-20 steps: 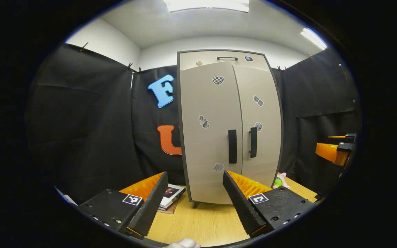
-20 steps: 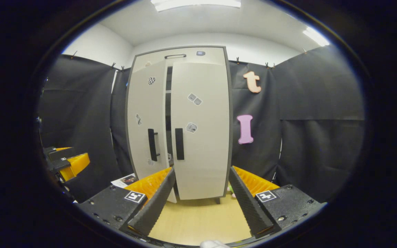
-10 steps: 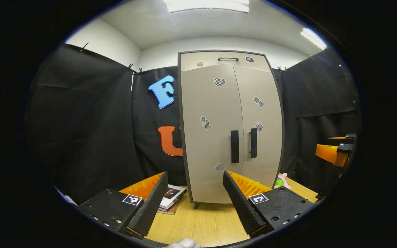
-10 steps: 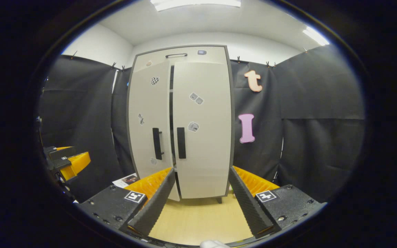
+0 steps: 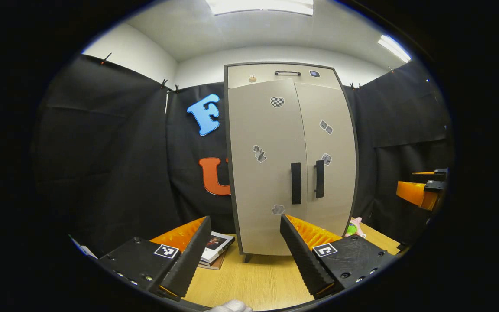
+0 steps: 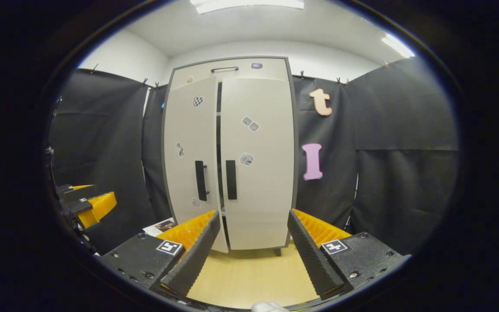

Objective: Grab one shoe with the right hand and put it into the shoe cabinet, grab the other shoe with the left hand and put it into the shoe cabinet; then close the right door with the right hand and the left door with the left hand.

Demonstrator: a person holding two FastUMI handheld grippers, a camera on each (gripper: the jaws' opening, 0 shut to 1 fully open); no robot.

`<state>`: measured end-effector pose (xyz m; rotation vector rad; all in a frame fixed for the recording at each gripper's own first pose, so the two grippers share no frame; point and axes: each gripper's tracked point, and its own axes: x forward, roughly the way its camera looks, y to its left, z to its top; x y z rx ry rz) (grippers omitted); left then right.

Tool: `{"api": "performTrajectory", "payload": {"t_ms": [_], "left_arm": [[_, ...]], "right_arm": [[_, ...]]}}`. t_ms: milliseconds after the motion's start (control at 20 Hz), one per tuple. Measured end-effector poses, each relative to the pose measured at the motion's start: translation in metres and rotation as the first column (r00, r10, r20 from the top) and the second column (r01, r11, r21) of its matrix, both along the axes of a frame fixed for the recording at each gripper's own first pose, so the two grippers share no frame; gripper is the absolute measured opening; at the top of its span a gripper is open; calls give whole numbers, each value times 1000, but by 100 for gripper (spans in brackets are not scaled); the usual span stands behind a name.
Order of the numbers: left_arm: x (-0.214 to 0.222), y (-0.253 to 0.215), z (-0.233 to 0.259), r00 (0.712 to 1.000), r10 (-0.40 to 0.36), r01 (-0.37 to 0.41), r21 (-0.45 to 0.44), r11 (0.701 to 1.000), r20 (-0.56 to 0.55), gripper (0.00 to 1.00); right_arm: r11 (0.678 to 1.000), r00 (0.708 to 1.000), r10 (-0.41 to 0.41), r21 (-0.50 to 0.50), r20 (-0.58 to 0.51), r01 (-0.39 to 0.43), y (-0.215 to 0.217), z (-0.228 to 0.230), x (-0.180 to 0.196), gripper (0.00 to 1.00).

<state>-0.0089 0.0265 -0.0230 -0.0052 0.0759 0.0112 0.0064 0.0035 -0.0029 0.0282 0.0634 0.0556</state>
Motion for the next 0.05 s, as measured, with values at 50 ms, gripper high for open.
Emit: {"api": "performTrajectory", "payload": {"t_ms": [50], "left_arm": [[0, 0, 0, 1000, 0, 0, 0, 1000, 1, 100]], "right_arm": [[1000, 1000, 0, 0, 1, 0, 0, 1, 1, 100]]}}
